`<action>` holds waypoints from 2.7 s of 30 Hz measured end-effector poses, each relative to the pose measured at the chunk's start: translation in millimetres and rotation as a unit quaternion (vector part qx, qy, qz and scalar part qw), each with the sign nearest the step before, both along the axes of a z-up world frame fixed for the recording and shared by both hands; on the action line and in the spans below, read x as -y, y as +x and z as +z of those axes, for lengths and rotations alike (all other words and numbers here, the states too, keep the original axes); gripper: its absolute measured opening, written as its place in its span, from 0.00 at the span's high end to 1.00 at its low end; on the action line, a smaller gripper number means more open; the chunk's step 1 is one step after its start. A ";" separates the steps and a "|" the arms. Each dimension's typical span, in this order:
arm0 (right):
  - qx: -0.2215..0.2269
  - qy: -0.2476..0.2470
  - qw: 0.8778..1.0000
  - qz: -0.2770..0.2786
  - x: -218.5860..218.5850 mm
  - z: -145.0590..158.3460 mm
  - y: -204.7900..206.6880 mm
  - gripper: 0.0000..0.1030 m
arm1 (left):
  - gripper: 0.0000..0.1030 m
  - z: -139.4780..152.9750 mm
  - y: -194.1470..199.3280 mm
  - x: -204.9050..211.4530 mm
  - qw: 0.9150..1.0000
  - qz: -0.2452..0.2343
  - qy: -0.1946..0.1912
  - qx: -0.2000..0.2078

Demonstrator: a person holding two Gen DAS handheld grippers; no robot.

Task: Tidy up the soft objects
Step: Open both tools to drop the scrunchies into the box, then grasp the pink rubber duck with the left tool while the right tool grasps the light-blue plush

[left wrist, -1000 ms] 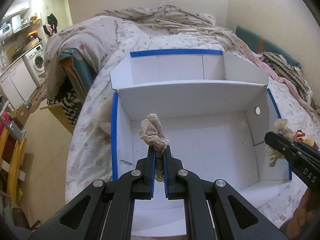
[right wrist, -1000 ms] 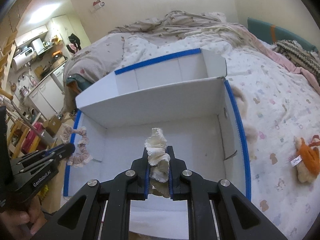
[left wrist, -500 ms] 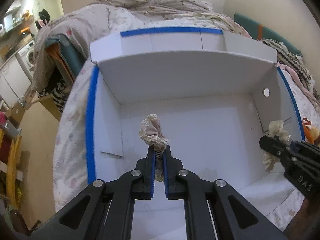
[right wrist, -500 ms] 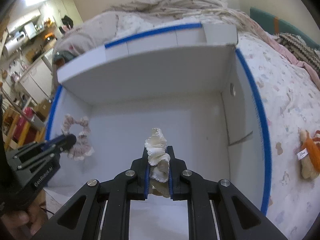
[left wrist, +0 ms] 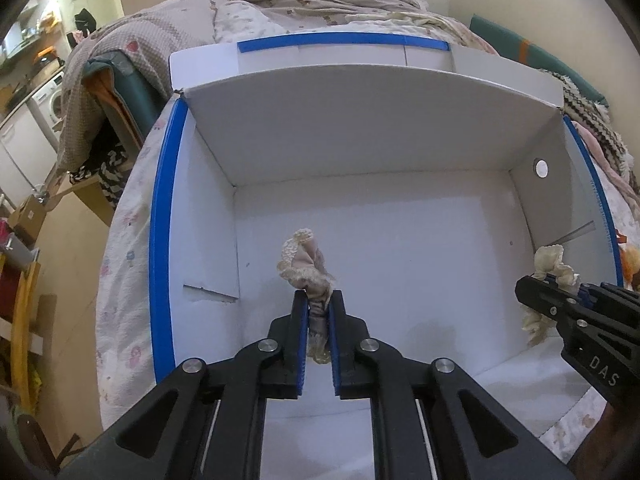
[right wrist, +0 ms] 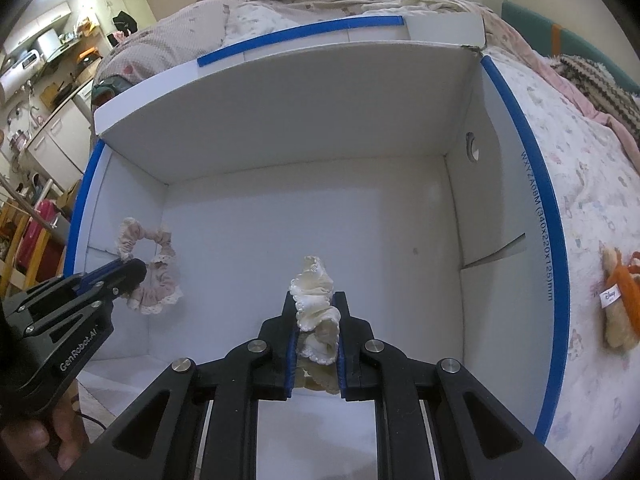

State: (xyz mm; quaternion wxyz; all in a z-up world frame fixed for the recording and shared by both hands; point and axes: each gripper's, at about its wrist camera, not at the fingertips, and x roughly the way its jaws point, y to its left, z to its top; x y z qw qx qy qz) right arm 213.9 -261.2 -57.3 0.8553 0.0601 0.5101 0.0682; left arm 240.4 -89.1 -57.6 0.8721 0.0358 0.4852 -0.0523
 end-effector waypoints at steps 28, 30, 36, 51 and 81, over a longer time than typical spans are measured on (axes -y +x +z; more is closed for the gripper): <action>0.069 0.054 0.995 -0.038 14.7 28.8 -2.7 0.08 | 0.37 15.1 -10.3 0.5 0.999 0.004 0.016 0.041; 0.069 0.056 0.995 -0.040 16.0 28.9 -3.2 0.07 | 0.37 16.1 -11.1 0.7 0.999 0.004 0.016 0.043; 0.067 0.059 0.995 -0.041 16.1 29.1 -4.6 0.07 | 0.37 19.3 -14.3 -1.2 0.999 0.008 0.016 0.045; 0.072 0.066 0.995 -0.027 21.0 46.2 -43.7 0.07 | 0.37 41.5 -44.3 -22.1 0.999 0.018 -0.009 0.035; -0.064 0.100 0.991 -0.067 39.7 1.3 -103.4 0.07 | 0.37 13.9 -125.2 -89.1 0.994 0.106 -0.026 -0.032</action>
